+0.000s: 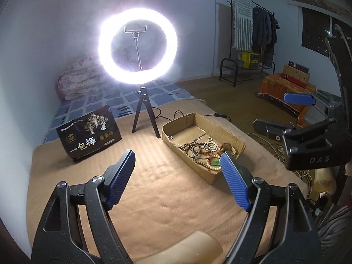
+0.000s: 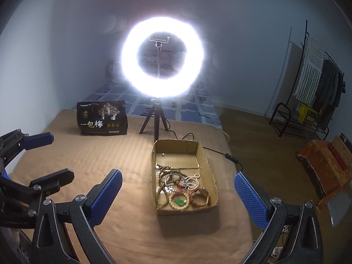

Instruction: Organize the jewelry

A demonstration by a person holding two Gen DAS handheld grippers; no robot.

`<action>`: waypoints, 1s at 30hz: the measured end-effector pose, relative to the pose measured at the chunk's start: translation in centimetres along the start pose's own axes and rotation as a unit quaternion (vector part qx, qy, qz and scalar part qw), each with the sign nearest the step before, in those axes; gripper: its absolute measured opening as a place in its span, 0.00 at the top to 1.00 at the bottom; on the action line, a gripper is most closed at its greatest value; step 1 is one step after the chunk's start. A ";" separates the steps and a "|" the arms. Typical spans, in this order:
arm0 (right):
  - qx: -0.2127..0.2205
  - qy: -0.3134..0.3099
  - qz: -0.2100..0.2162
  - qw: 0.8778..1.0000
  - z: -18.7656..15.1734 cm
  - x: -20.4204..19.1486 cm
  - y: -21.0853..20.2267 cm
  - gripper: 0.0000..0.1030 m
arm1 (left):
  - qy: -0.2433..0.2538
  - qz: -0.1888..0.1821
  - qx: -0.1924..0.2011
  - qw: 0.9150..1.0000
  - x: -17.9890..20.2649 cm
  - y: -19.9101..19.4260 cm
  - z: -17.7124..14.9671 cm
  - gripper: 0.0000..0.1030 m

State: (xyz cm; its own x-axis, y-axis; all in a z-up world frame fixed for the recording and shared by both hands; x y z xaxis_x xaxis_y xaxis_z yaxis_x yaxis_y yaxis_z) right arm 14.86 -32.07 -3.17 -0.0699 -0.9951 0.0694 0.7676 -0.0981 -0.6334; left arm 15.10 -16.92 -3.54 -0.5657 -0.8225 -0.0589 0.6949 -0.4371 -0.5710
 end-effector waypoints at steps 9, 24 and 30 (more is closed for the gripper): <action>0.029 0.000 -0.019 0.999 -1.6 -1.3 -2.2 0.00 | -0.019 0.013 0.011 1.000 -0.4 -3.1 -1.6 0.00; 0.018 -0.008 -0.025 0.999 -4.2 -1.4 -1.7 0.00 | -0.016 0.040 -0.016 0.999 -0.5 -2.7 -4.2 0.00; 0.019 -0.001 -0.025 1.000 -4.3 -1.2 -1.7 0.00 | -0.015 0.043 -0.015 0.999 -0.5 -2.7 -4.2 0.00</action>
State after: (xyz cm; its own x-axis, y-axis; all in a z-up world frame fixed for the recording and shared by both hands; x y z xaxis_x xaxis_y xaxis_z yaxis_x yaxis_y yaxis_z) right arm 10.89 -30.74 -5.52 -0.1080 -0.9889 0.1017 0.7864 -0.1476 -0.5998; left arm 11.64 -13.81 -5.42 -0.4900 -0.8677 -0.0839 0.7265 -0.3532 -0.5895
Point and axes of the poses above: each gripper's, at about its wrist camera, not at the fingertips, and y roughly the way its jaws point, x to its right, z to its top, the point moved 7 cm from there along y, roughly the way its jaws point, and after that the axes turned 4 degrees about y, right-handed, at the moved point
